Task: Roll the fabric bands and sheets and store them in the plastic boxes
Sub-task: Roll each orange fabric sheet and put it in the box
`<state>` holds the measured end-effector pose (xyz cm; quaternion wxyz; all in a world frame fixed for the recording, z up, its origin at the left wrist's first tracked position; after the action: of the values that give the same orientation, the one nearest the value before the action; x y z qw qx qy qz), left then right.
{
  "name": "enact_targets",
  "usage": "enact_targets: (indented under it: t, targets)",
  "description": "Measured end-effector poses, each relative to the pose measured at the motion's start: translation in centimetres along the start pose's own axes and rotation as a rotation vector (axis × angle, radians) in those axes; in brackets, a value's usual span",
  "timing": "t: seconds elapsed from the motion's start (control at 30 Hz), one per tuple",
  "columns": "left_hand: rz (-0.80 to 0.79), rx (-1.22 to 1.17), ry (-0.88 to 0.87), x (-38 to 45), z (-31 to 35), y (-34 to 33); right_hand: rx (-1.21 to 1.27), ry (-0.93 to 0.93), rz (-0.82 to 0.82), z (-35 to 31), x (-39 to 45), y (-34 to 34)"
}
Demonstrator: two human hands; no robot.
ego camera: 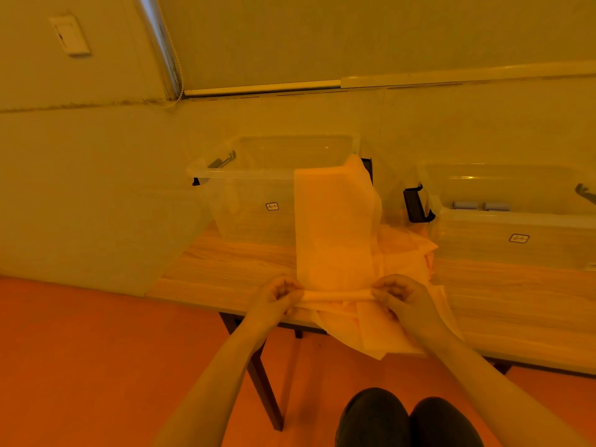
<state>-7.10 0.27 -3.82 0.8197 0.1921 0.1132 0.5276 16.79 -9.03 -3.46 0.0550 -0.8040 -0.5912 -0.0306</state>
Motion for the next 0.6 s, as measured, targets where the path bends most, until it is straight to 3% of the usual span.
enact_targets:
  t: [0.3,0.6]
  targets:
    - [0.001,-0.025,0.067,-0.02,-0.60,-0.11,-0.062,-0.054,0.010,0.49,0.05,0.08]
    - [0.016,-0.024,0.069,-0.05,-0.52,-0.09,-0.077,0.006,0.042,0.06,-0.08,0.22]
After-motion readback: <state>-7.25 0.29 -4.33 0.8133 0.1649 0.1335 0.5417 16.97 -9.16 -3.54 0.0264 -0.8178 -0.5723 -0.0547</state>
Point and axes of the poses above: each hand's wrist, its own x-axis towards the middle knuckle, its own y-axis out of the back of the hand, z = x × y, the point moved 6 cm from there along x, towards the middle knuckle, and after that the axes turned 13 degrees about x, right-handed, at the moved point
